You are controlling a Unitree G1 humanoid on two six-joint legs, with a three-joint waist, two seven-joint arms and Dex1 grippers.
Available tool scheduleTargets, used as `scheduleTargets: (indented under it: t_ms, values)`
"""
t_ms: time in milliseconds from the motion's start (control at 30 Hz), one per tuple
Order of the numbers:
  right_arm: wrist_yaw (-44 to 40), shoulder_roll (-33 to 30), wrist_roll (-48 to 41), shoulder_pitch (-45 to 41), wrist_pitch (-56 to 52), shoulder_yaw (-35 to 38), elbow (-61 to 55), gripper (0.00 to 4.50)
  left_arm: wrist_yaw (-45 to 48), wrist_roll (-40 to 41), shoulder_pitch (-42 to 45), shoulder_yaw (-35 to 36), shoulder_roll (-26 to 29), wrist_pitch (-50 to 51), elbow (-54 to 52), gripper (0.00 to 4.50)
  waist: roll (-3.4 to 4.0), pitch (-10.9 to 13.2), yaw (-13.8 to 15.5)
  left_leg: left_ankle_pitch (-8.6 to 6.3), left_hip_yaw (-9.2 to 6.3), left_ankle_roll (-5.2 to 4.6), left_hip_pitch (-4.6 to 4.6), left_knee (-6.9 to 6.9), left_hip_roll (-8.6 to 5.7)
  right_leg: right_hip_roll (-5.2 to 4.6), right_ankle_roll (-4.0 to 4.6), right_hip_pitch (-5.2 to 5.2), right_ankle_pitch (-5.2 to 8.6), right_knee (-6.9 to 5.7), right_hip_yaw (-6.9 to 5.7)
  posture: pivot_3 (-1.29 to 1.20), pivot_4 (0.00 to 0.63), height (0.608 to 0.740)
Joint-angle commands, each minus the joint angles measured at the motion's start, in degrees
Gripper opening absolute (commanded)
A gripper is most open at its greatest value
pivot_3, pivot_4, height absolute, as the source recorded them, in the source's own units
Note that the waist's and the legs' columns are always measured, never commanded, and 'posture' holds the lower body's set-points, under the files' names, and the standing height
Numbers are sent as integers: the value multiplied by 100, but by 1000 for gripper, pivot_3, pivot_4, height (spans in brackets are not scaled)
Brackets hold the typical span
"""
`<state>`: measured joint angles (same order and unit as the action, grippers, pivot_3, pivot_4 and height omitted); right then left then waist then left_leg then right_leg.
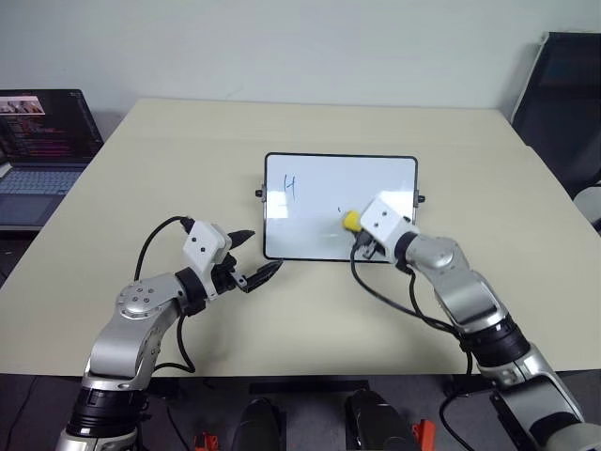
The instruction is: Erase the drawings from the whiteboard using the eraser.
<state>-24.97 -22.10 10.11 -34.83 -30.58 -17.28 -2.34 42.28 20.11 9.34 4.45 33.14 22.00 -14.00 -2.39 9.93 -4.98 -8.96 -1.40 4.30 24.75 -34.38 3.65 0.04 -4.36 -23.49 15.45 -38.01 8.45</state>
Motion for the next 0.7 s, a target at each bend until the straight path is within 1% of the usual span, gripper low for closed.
scheduleTargets:
  t_ms: [33,200,267,333,367,500,567,700]
  values:
    - [71,149,71,-173,264,10,50,1121,29,39,116,14,64,-7,-220,4500,0,0,0,0,0,0,0,0,0,0,0,0,0,0,0,0,150,740]
    - [-147,296,156,-213,341,-250,237,1121,23,39,139,-20,51,3,-236,4500,0,0,-1,0,2,0,3,18,2,1,-5,-4,6,4,-1,0,150,740]
    - [-459,209,136,-133,92,-411,184,1121,32,41,140,-29,51,-4,-242,4500,0,0,-3,0,3,0,2,25,3,1,-6,-6,6,4,-1,0,150,740]
    - [-596,132,169,-63,27,-466,128,1121,36,43,140,-30,56,-3,-251,4500,0,0,-1,0,1,0,2,26,3,2,-5,-5,6,3,-3,0,150,740]
    - [-547,132,200,-60,37,-435,132,1121,35,41,144,-31,59,-3,-251,4500,0,0,-1,0,1,0,2,25,3,2,-5,-4,7,3,-3,0,150,740]
    - [114,239,433,-293,216,-117,420,1121,15,43,185,-52,54,45,-280,4500,0,0,0,0,1,0,2,11,2,1,-3,-3,4,0,-1,0,150,740]
    - [99,249,379,-277,168,-94,428,1121,-1,45,213,-75,45,83,-306,4500,0,0,1,1,1,-1,2,5,2,1,-1,-2,1,0,0,0,150,740]
    - [-427,165,149,3,-159,-249,128,1121,-45,56,274,-105,31,198,-383,4500,-2,-1,17,1,1,-1,2,-7,2,0,-2,6,1,1,-1,0,150,740]
